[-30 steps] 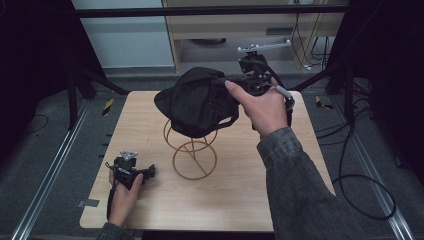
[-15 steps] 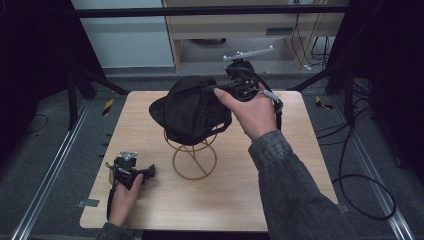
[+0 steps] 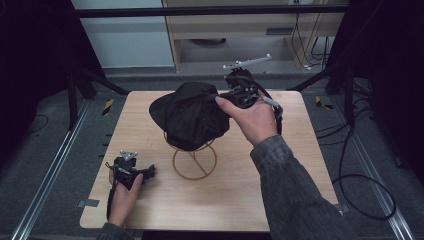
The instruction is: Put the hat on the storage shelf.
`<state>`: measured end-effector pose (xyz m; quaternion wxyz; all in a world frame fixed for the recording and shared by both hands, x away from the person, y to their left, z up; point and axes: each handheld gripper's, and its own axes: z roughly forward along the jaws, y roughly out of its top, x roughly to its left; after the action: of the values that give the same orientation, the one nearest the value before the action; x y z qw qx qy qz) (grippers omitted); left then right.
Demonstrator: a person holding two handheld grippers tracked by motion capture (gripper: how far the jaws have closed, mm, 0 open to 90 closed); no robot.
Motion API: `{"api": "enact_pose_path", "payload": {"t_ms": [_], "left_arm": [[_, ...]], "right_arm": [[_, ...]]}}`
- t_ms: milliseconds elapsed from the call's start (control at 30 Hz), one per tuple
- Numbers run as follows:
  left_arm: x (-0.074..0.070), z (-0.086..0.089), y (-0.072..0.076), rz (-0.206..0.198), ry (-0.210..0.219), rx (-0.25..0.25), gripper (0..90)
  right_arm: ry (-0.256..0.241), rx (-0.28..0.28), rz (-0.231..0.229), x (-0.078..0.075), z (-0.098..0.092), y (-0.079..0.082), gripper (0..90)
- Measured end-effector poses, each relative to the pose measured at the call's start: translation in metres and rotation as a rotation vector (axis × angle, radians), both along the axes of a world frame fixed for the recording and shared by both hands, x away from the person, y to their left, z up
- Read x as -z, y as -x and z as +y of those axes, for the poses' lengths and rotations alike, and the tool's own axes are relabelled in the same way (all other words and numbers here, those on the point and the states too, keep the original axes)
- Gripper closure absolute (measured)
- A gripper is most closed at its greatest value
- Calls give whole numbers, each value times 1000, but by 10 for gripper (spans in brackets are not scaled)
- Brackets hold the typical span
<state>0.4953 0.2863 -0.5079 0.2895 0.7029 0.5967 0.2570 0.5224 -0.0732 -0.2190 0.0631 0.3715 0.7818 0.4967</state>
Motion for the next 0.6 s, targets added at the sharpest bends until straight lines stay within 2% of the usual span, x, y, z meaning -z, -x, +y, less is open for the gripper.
{"api": "enact_pose_path", "payload": {"t_ms": [300,600], "left_arm": [[0,0,0,0,0,0,0],[0,0,0,0,0,0,0]], "right_arm": [[30,-6,24,14,0,4,862],[35,-1,38,25,-1,2,863]]}}
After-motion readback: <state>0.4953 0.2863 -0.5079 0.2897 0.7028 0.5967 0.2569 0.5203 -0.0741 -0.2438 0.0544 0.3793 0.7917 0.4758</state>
